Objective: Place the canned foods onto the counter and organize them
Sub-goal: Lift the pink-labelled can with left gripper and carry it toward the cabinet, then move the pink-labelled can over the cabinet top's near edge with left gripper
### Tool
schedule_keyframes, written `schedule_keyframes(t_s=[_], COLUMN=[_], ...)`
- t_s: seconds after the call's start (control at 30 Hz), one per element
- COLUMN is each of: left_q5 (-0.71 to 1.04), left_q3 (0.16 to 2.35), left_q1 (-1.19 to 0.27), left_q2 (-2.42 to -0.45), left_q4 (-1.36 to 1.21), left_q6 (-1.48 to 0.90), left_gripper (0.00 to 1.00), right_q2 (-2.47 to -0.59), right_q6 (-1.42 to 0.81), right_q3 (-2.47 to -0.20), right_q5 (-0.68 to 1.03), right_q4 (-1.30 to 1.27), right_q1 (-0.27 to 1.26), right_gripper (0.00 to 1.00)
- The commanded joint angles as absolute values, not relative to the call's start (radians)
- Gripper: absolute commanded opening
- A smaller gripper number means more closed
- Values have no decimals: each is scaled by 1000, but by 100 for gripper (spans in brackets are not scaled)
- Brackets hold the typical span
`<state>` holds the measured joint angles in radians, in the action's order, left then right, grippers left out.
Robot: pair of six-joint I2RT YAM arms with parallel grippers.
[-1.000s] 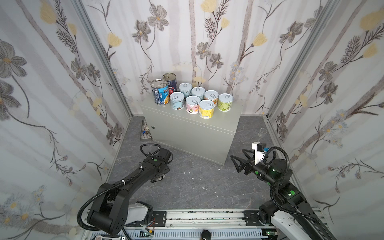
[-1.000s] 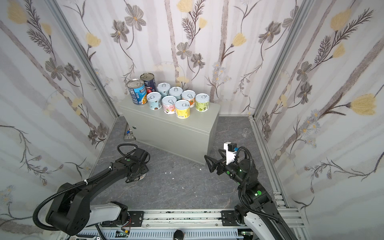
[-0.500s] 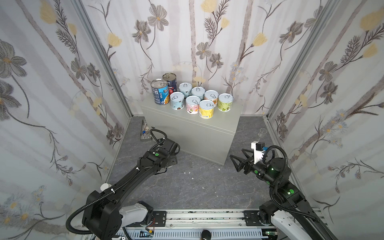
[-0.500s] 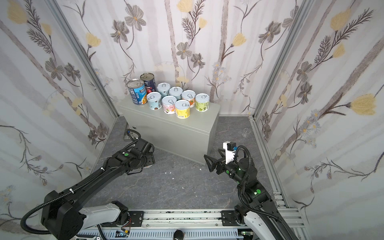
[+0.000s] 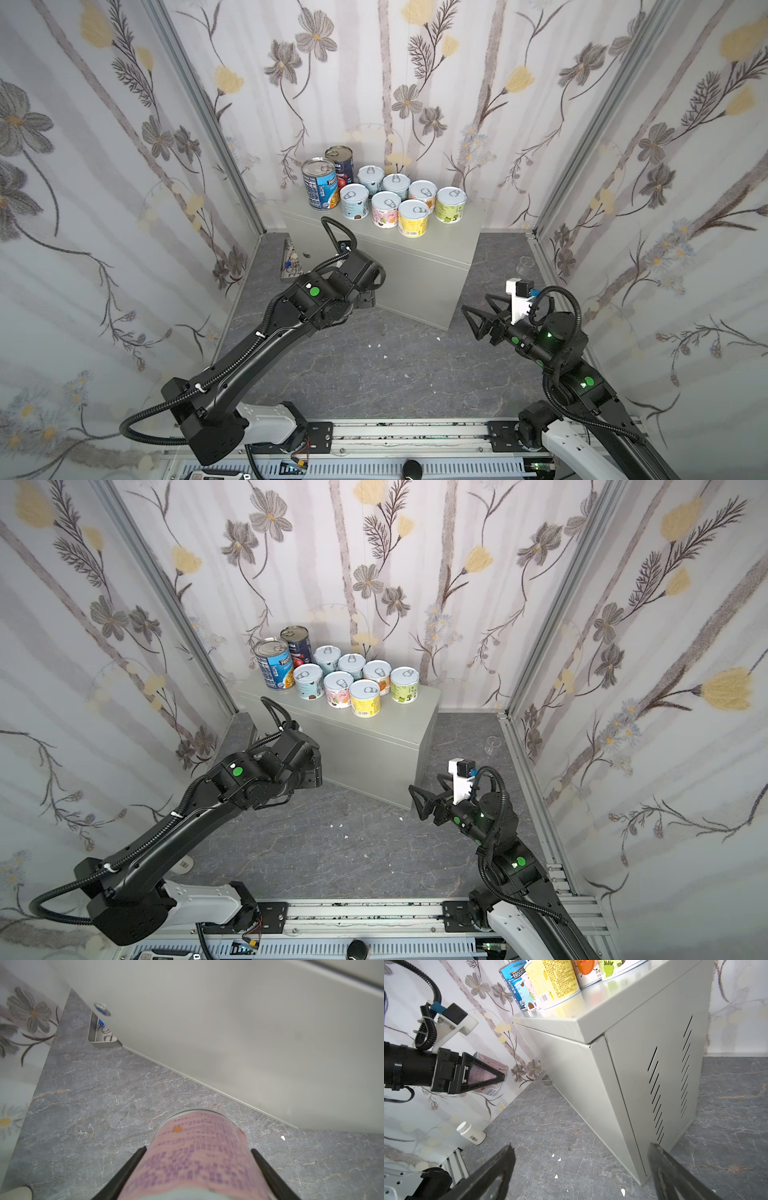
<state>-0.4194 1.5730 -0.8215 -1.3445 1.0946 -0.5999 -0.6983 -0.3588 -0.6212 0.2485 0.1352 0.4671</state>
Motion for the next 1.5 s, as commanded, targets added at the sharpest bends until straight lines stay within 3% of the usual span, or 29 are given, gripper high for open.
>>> schedule_keyframes(t_s=[0.0, 0.3, 0.53, 1.0, 1.47], left_q5=[-490, -554, -501, -454, -382], left_q3=[1697, 2158, 2503, 2661, 2665], left_q1=[-854, -963, -1011, -1024, -977], left_q2=[-1402, -1712, -1935, -2074, -2100], left_q4=[1141, 1220, 1264, 1222, 1139], left_q6=[-555, -449, -399, -416, -454], left_gripper=[55, 55, 54, 57, 61], right_q2=[-689, -649, -632, -650, -655], right_q6=[-358, -351, -349, -339, -333], right_q3=[-647, -690, -703, -694, -707], right_q5=[233, 195, 184, 192, 210], right_q4=[176, 272, 309, 300, 307], right_q1=[468, 467, 466, 466, 467], right_gripper=[100, 100, 100, 100, 100])
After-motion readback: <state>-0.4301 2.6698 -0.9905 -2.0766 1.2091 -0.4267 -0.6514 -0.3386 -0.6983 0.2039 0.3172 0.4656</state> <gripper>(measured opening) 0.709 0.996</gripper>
